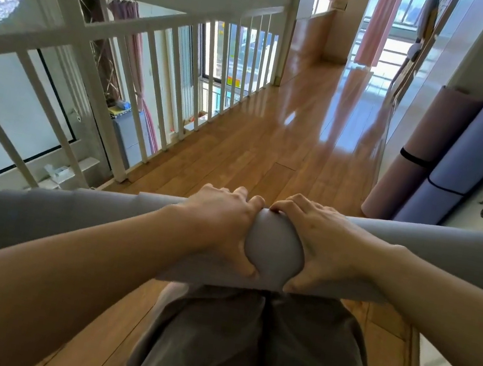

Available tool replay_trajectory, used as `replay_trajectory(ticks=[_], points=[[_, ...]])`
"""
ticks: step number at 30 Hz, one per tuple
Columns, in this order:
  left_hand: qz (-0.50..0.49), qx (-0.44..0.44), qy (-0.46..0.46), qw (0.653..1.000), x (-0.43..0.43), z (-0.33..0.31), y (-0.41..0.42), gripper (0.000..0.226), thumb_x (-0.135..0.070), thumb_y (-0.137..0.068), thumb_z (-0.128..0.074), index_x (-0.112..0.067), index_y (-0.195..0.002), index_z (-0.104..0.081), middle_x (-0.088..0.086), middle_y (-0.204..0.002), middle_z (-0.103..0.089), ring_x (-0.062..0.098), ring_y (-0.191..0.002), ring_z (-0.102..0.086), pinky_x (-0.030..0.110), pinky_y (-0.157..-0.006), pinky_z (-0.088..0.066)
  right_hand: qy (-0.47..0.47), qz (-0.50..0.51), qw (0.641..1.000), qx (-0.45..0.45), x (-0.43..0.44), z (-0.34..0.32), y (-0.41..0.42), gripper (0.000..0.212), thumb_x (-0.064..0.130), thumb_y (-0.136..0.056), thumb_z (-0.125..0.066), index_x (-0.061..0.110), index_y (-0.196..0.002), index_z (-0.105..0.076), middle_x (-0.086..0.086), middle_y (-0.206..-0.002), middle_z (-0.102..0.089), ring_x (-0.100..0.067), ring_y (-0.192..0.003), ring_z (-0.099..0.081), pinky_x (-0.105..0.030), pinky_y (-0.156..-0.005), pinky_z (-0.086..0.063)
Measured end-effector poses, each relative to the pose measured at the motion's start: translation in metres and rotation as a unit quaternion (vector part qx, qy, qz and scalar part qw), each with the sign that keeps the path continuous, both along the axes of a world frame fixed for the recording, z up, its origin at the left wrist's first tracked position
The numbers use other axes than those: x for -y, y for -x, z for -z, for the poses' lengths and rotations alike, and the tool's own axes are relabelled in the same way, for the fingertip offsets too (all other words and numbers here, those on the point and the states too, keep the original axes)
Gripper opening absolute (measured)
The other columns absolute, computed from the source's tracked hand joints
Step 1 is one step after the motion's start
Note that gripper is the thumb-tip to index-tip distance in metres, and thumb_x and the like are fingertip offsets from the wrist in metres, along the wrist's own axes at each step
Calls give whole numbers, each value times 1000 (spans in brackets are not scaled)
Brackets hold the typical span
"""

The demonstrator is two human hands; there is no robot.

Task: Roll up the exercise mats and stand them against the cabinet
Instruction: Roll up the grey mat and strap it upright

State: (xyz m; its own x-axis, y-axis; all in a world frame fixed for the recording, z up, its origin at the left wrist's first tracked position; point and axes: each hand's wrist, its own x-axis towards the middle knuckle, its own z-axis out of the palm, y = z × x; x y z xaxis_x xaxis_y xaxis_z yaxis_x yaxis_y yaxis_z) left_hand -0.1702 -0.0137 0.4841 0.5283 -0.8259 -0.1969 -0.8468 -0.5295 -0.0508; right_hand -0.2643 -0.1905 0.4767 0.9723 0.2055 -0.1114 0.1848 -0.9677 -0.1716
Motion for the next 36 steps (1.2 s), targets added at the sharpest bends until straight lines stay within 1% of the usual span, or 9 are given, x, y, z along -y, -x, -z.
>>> replay_trajectory(ticks=[9,12,15,20,22,26,30,33,36], points=[[11,-33,-19,999,-16,4,7,102,-74,-70,-60,-27,-149,-17,-2,-133,-27,22,-121,-27,42,-104,-35,8,-9,1000,-16,-11,-2,7,99,65,-65,-75,32,-139,-19,18,-124,-26,2,-109,-19,-22,-103,-21],[11,-2,14,1000,-14,11,28,102,-70,-77,-56,-26,-152,-3,3,-142,-29,26,-127,-34,47,-106,-32,-24,-13,999,28,-7,4,10,88,68,-63,-73,32,-129,-28,19,-121,-31,1,-105,-30,-17,-92,-28],[-13,10,30,999,-10,18,33,106,-78,-70,-55,-24,-149,-11,5,-143,-35,27,-130,-37,57,-109,-26,-57,4,994,89,-4,9,11,74,65,-66,-72,33,-123,-38,18,-117,-45,2,-102,-40,-12,-86,-30],[-75,-33,53,995,9,18,-8,101,-81,-57,-64,-30,-138,-31,0,-121,-51,20,-106,-52,44,-93,-47,-13,150,978,146,10,35,-2,86,77,-67,-54,30,-138,-42,5,-144,-41,-17,-139,-24,-43,-118,-12],[-108,-85,72,988,9,18,-22,98,-78,-58,-66,-31,-138,-34,-3,-119,-53,17,-103,-54,39,-90,-49,-57,313,922,221,11,52,2,102,88,-60,-51,28,-140,-35,-2,-151,-28,-25,-141,-20,-50,-116,-20],[-160,-201,139,956,-3,26,-41,89,-70,-63,-71,-31,-134,-35,-7,-117,-54,11,-99,-55,35,-89,-51,-346,532,712,300,15,62,-1,118,89,-50,-58,27,-145,-22,-2,-149,-33,-26,-134,-37,-45,-107,-37],[-161,-246,166,941,-12,32,-57,94,-66,-66,-71,-39,-141,-21,-8,-116,-49,10,-97,-53,31,-83,-47,-768,447,447,106,9,42,-24,68,42,-77,-75,28,-128,-33,-2,-127,-48,-31,-116,-49,-59,-93,-46],[-158,-241,148,946,-10,28,-74,99,-69,-66,-69,-45,-144,-13,-4,-126,-45,15,-107,-49,35,-90,-46,-790,421,439,76,7,30,-42,64,32,-79,-74,26,-126,-32,-3,-127,-46,-32,-118,-46,-66,-98,-38],[-154,-172,143,962,6,17,-94,102,-56,-72,-71,-35,-150,-9,1,-145,-29,25,-129,-32,46,-106,-36,-779,400,470,110,15,17,-68,75,33,-75,-78,22,-134,-33,1,-133,-47,-29,-125,-45,-63,-98,-42]])
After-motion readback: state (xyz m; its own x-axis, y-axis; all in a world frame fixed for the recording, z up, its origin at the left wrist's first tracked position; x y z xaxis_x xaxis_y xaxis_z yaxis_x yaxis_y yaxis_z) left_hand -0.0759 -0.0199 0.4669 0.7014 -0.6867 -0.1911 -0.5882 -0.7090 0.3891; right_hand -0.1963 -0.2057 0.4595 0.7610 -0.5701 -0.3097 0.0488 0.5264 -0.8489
